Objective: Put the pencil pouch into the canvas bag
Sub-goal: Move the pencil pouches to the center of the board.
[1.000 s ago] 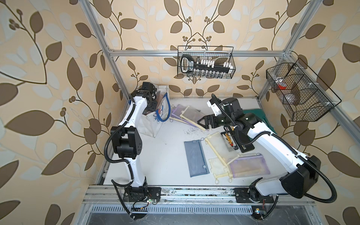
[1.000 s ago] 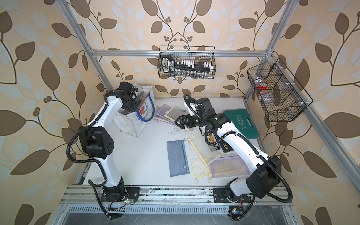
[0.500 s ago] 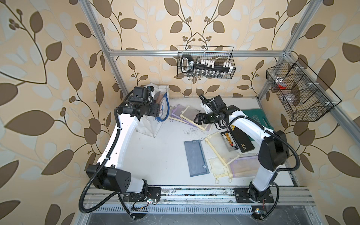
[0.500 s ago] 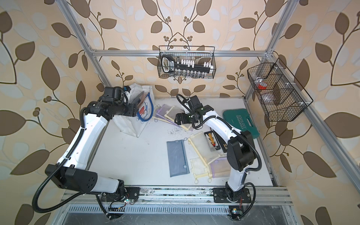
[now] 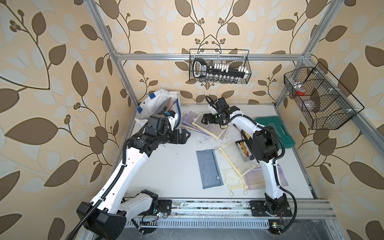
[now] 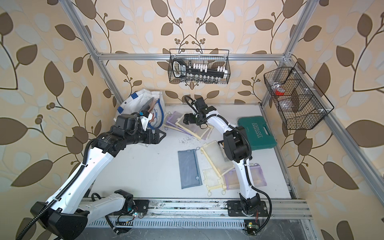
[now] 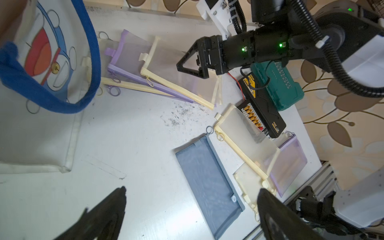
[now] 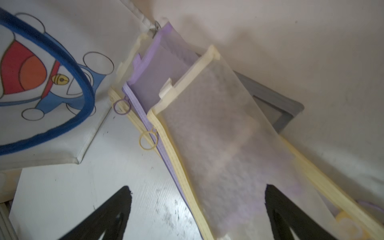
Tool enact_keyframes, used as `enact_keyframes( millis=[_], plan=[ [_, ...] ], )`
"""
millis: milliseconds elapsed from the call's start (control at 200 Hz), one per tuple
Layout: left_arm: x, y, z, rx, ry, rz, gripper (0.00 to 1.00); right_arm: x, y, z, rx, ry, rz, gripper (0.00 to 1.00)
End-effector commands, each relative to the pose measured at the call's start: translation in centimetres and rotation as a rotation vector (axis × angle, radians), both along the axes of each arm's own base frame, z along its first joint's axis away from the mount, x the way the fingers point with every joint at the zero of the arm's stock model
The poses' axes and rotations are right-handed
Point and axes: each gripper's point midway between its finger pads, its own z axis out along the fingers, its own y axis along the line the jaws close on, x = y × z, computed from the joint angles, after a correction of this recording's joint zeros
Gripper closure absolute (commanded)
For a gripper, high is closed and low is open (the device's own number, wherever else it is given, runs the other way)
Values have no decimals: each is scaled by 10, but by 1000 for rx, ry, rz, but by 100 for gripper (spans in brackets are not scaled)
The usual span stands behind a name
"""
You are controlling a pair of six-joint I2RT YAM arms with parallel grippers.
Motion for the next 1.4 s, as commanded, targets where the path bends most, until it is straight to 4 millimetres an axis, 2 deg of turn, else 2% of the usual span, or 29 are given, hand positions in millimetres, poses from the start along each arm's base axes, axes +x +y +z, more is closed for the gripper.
enact_keyframes(
  millis=[0,95,250,385,555,685,795,860,965,1080,1145,1275,1395],
  plan=[
    [-7,-18,16,-129,-16,-24,1,19,12,-17,23,-18,-10,2],
    [-12,-18,17,-144,-12,-20,1,22,17,-48,24,43,-13,2],
    [-15,-11,26,-132,-45,2,1,5,12,-92,-16,138,-14,7],
    [-13,-7,24,-109,-53,22,1,-26,3,-110,-47,181,3,17],
    [-7,-8,17,-105,-32,33,2,-80,-18,-124,-66,257,12,22],
    [-4,-9,5,-95,20,43,2,-117,-31,-119,-47,305,9,23],
    [-6,-10,-14,-71,92,56,2,-140,-32,-100,13,315,12,22],
    [-10,-12,-30,-45,153,67,6,-148,-33,-87,38,307,22,22],
    [-17,-23,-53,-24,254,67,10,-152,-37,-62,35,263,45,21],
    [-21,-47,-74,-37,313,45,16,-149,-49,-39,25,227,43,20],
    [-19,-64,-82,-87,342,41,22,-145,-62,-30,46,221,14,20],
    [-8,-91,-103,-170,407,55,33,-143,-93,-36,102,268,-49,22],
    [9,-105,-118,-185,416,81,39,-150,-93,-40,114,289,-14,22]
  ],
)
